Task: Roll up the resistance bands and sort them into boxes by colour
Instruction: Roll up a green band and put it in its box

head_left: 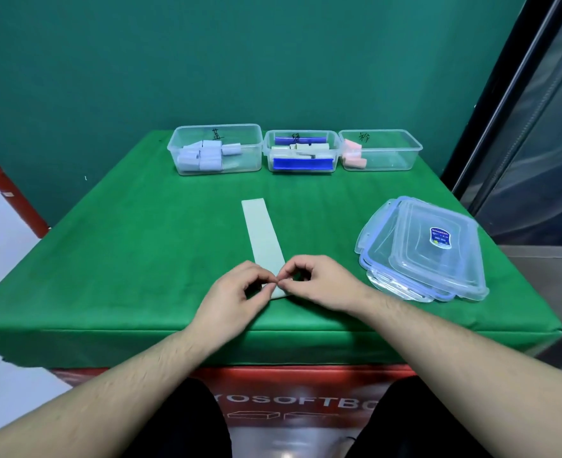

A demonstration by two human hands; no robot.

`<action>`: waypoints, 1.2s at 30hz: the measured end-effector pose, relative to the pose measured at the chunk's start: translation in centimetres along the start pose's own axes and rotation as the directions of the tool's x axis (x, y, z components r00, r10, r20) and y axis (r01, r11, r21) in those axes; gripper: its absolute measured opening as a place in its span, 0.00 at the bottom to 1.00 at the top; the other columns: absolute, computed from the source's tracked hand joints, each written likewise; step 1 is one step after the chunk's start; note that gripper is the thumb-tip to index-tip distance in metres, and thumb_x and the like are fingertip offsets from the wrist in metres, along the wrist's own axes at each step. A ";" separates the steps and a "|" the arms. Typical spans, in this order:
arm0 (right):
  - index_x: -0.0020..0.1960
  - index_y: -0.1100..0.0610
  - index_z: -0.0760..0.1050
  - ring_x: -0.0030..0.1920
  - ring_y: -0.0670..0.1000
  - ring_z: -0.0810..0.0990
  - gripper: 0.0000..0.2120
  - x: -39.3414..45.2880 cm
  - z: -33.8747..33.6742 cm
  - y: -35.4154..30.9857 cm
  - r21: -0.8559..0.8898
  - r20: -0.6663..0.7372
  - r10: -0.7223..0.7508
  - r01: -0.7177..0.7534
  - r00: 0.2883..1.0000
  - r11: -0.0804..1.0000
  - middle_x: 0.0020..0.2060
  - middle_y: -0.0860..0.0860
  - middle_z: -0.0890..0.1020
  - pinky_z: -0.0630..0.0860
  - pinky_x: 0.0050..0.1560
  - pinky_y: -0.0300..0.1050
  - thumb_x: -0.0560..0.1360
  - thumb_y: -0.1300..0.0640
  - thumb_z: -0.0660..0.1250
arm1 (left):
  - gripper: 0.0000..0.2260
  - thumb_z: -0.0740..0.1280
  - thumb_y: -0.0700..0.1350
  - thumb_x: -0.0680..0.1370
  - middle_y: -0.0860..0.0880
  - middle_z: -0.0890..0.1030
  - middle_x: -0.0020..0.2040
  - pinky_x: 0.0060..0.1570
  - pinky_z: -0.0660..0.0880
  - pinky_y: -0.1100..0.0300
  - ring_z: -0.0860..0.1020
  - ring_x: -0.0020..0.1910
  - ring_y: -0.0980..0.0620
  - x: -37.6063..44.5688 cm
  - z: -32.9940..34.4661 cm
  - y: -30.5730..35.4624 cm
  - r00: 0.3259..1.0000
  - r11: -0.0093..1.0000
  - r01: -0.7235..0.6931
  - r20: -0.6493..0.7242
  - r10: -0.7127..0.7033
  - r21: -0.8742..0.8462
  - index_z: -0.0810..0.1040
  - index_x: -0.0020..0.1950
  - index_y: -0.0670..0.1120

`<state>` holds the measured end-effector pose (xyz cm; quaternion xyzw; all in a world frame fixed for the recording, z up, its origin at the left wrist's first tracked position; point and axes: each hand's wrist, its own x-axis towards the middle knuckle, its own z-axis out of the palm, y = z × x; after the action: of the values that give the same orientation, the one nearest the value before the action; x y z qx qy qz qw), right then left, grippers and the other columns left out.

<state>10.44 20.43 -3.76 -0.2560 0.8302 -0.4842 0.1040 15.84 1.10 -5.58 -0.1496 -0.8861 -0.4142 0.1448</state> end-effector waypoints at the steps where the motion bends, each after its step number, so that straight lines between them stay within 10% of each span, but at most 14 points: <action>1: 0.45 0.54 0.82 0.36 0.36 0.75 0.02 0.1 0.1 0.1 -0.039 -0.025 -0.026 0.025 0.999 0.999 0.38 0.43 0.80 0.69 0.42 0.32 0.74 0.61 0.73 | 0.03 0.72 0.44 0.76 0.57 0.79 0.45 0.50 0.72 0.64 0.77 0.47 0.60 0.1 0.0 -0.1 1.000 1.000 -0.012 -0.012 0.012 0.011 0.83 0.48 0.51; 11: 0.46 0.54 0.85 0.43 0.41 0.76 0.04 -0.4 1.1 2.2 -0.154 -0.153 -0.185 0.161 0.971 0.975 0.40 0.44 0.78 0.68 0.47 0.33 0.72 0.56 0.75 | 0.13 0.69 0.54 0.73 0.56 0.77 0.48 0.48 0.67 0.75 0.75 0.45 0.62 -0.4 0.4 -0.9 0.996 0.984 -0.086 0.014 0.085 0.159 0.86 0.51 0.48; 26: 0.46 0.50 0.82 0.46 0.45 0.77 0.02 -0.4 1.6 2.6 -0.211 -0.204 -0.211 0.168 0.956 0.963 0.42 0.44 0.77 0.74 0.50 0.44 0.75 0.52 0.71 | 0.11 0.63 0.56 0.78 0.56 0.79 0.44 0.49 0.72 0.54 0.75 0.44 0.53 -0.5 1.2 -0.9 0.996 0.964 -0.032 -0.074 0.053 0.263 0.80 0.50 0.52; 36: 0.52 0.51 0.83 0.43 0.43 0.73 0.13 -0.4 1.8 2.9 -0.269 -0.178 -0.230 0.177 0.957 0.947 0.44 0.44 0.75 0.71 0.46 0.40 0.75 0.45 0.67 | 0.13 0.69 0.54 0.74 0.56 0.76 0.45 0.49 0.72 0.62 0.76 0.45 0.57 -0.5 1.2 -0.4 0.995 0.969 0.027 -0.104 -0.002 0.247 0.85 0.52 0.49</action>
<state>10.64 20.44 -7.18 -0.2999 0.8598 -0.4079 -0.0668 15.96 1.73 -6.75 -0.1022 -0.9233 -0.3083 0.2048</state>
